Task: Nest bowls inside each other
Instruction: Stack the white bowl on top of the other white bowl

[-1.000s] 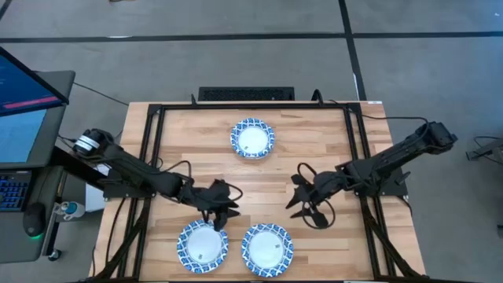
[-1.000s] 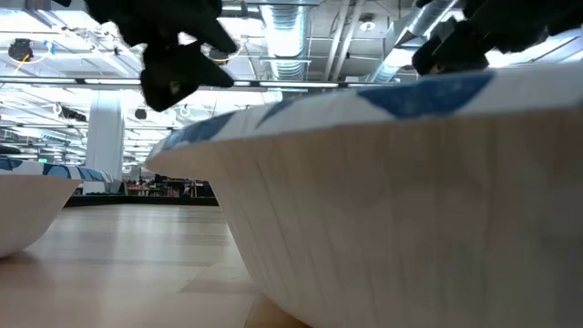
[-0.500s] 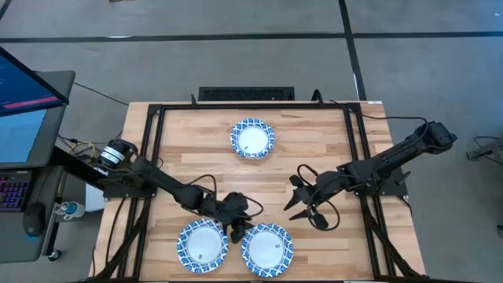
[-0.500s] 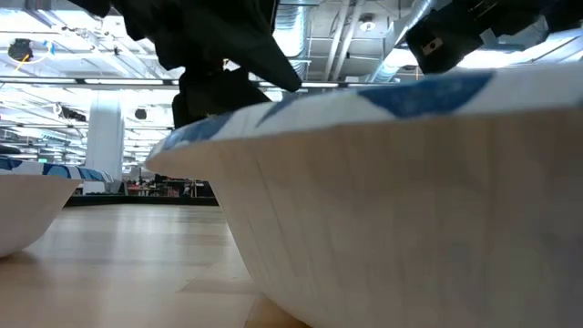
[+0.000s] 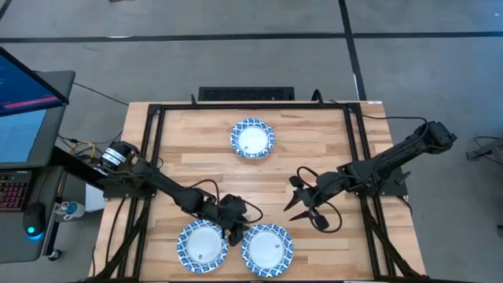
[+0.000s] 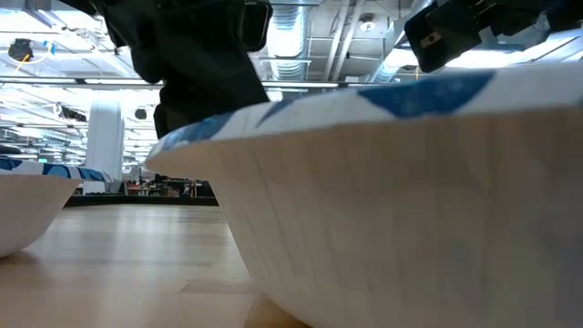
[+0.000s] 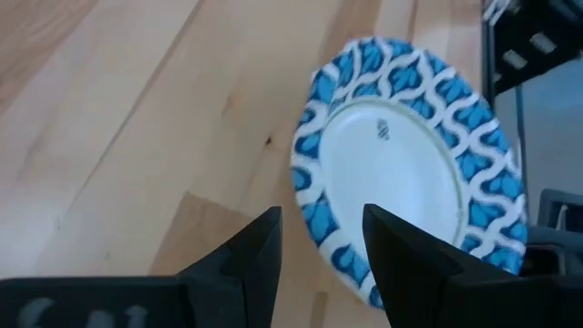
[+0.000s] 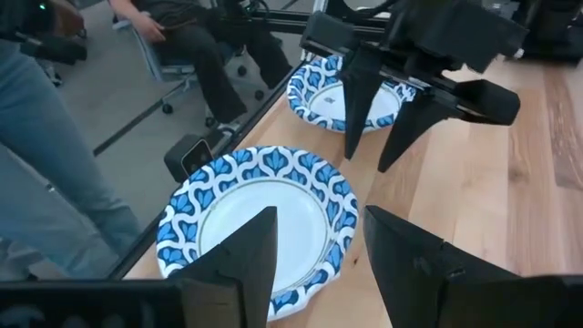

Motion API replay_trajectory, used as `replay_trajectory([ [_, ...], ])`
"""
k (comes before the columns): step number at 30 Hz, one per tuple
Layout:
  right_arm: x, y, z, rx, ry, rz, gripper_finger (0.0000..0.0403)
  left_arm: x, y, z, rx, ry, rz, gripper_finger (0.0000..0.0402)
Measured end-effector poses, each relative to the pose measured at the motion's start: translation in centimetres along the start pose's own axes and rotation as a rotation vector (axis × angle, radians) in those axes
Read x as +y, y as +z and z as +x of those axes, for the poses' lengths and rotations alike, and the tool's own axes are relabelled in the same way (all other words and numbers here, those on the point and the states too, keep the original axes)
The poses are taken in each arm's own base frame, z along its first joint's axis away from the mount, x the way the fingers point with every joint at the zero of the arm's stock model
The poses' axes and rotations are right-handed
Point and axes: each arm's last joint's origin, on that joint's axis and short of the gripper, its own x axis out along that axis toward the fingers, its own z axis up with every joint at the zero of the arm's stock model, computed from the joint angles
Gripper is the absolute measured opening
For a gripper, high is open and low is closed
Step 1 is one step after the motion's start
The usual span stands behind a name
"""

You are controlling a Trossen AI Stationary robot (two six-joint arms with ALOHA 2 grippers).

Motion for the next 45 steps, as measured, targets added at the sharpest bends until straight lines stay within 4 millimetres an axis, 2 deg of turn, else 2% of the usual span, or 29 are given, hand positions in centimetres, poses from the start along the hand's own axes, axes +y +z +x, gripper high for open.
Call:
replay_trajectory([
  [15,0.0,0.0,0.0,0.0,0.002,0.0,0.0186,-0.1,0.2,0.0,-0.039,0.008,-0.018,0.0146],
  [20,0.0,-0.1,0.0,0.007,0.001,-0.004,0.0186,-0.4,-0.1,-0.1,-0.029,-0.002,0.128,0.0146],
  [27,0.0,-0.4,0.0,0.042,0.001,0.0,0.0186,0.0,-0.4,0.0,0.039,-0.011,0.196,0.0146],
  [34,-0.4,-0.4,-0.1,0.039,-0.013,0.006,0.0186,0.6,0.7,0.2,0.062,-0.075,0.267,0.0146],
  [40,-1.0,-0.4,-0.2,0.035,-0.036,0.017,0.0186,1.5,2.5,0.4,-0.024,-0.089,0.283,0.0146],
  [45,-1.3,-0.4,-0.2,0.034,-0.047,0.022,0.0186,2.1,2.8,0.8,0.01,-0.103,0.305,0.0146],
])
